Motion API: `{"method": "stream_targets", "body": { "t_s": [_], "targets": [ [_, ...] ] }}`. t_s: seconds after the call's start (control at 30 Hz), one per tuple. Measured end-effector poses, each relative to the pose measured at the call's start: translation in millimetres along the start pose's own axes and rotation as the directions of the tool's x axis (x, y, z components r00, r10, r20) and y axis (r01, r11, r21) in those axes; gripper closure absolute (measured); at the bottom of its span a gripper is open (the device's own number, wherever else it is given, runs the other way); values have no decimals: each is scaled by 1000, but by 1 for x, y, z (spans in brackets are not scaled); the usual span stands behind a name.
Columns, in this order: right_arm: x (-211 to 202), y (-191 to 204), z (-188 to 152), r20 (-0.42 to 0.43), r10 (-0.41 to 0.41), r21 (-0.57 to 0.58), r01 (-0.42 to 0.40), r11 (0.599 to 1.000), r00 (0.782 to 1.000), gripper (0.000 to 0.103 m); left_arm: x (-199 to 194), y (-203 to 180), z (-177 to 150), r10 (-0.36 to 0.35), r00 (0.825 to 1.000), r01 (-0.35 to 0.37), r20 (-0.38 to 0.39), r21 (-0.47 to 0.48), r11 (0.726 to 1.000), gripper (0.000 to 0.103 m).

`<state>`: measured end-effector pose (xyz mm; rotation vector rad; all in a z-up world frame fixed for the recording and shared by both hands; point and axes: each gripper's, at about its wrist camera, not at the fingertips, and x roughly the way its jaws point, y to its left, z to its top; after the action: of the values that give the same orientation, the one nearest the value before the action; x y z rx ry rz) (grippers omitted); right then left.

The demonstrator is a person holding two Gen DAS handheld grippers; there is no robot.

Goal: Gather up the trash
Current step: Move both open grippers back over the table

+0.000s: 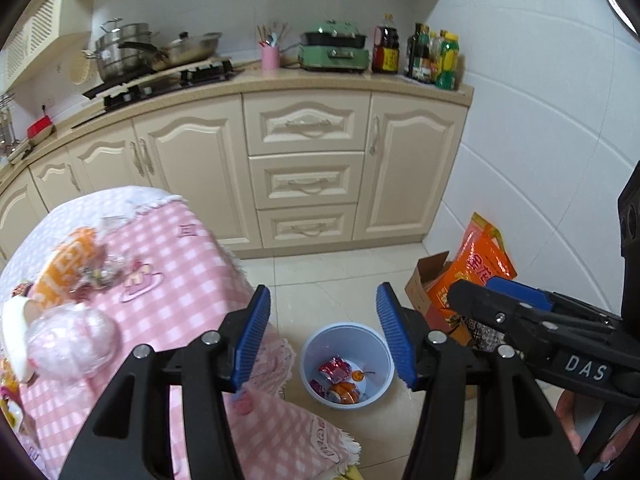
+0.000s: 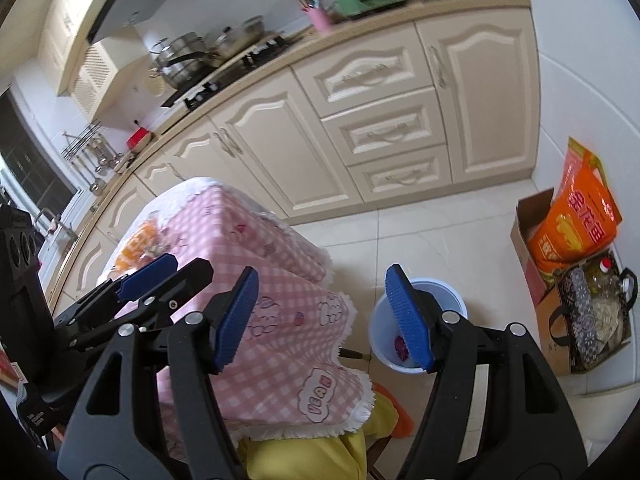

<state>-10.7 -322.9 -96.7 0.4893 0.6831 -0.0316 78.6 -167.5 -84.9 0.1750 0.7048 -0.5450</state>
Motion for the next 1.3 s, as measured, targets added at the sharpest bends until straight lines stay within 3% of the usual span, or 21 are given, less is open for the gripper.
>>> {"method": "stream_targets", "body": {
  "t_s": [0.3, 0.57, 0.97, 1.3],
  "targets": [
    [-6, 62, -13, 11, 73, -96, -72, 993, 997, 34, -60, 50, -15, 89, 992, -82, 88, -78, 994, 44],
    [5, 136, -25, -33, 164, -210, -167, 963, 986, 30, -110, 111, -35, 201, 970, -174, 137, -185, 967, 38],
    [42, 238, -55, -164, 270, -331, -311, 891, 949, 29, -163, 200, -78, 381, 918, -323, 113, -346, 881, 37],
    [83, 314, -90, -302, 312, -392, -415, 821, 901, 29, -197, 266, -119, 494, 868, -424, 52, -442, 791, 37]
  ]
}}
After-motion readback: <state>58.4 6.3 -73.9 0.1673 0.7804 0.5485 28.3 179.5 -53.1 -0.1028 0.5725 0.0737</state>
